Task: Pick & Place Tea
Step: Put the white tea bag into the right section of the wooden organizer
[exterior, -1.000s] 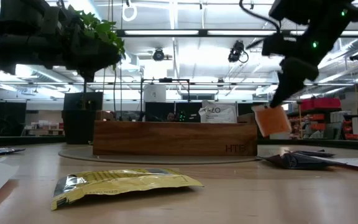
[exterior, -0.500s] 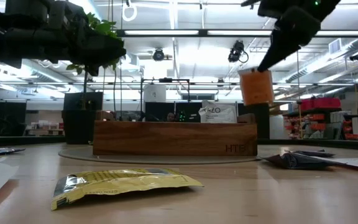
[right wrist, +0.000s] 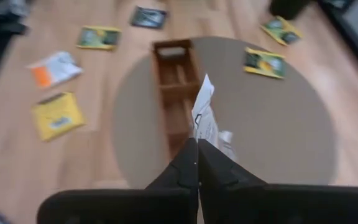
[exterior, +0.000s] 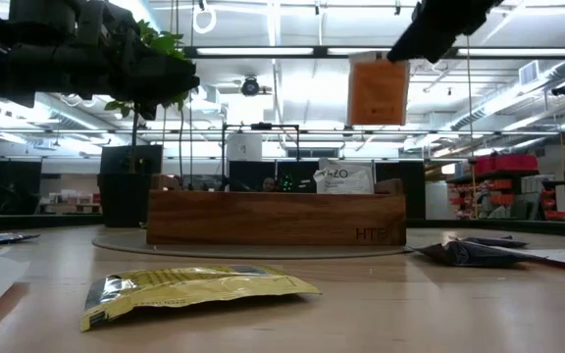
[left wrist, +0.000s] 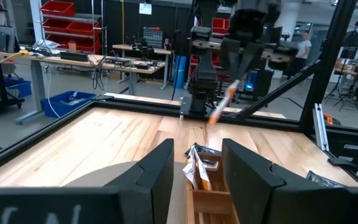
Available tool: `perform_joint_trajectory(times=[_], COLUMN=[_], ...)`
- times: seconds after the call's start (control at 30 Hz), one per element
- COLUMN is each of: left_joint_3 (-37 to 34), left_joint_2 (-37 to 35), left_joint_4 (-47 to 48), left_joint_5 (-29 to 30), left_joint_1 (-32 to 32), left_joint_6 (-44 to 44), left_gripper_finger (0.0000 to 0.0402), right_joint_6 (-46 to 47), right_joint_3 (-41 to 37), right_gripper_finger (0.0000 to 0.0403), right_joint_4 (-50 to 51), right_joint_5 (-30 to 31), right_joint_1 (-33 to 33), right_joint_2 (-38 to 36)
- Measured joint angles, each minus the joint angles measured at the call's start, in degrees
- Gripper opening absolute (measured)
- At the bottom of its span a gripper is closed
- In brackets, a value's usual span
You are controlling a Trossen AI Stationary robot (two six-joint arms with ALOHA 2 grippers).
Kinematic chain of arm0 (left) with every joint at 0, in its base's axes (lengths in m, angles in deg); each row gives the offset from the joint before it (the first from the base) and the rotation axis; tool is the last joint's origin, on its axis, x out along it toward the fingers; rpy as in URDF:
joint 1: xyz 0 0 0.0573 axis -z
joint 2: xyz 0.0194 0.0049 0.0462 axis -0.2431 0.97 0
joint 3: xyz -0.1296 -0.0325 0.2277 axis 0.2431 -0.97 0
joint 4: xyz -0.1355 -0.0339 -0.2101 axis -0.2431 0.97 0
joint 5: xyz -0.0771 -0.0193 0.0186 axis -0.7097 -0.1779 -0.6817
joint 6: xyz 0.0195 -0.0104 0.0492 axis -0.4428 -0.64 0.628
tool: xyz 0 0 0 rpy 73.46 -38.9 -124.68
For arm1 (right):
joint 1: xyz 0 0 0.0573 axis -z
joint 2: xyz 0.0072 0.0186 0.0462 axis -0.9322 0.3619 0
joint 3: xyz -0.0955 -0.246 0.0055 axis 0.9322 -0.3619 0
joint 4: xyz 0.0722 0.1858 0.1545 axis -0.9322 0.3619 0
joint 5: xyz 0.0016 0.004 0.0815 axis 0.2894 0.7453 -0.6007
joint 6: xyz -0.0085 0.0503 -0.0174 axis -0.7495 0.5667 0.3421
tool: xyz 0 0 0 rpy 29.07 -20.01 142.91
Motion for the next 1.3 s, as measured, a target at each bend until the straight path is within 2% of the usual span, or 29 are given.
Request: perform_joint_trajectory(times=[0.17, 0.43, 0.63, 1.3], left_joint_3=[0.0, 0.0, 0.0, 0.0], left_joint_2=[0.0, 0.0, 0.0, 0.0], left_joint_4=[0.2, 0.3, 0.3, 1.6], left_joint_5=[0.0, 0.0, 0.0, 0.0], left_joint_1=[0.0, 0.0, 0.0, 0.0], left_joint_6=[0.0, -0.2, -0.2, 0.0], left_gripper_finger=[0.0140, 0.0140, 0.0140, 0.0140], right_joint_6=[-0.8, -3.3, -4.1, -7.3], right_joint_3=[0.0, 0.0, 0.0, 0.0], right_gripper_finger=[0.0000, 0.0000, 0.0000, 0.0000], right_joint_4=[-4.4, -6.4, -9.0, -8.5], right_joint_5=[-5.9, -7.3, -11.1, -10.5], right_joint_1=[0.0, 0.7, 2.5, 7.0], right_joint_2=[1.8, 8.6, 11.3, 17.1])
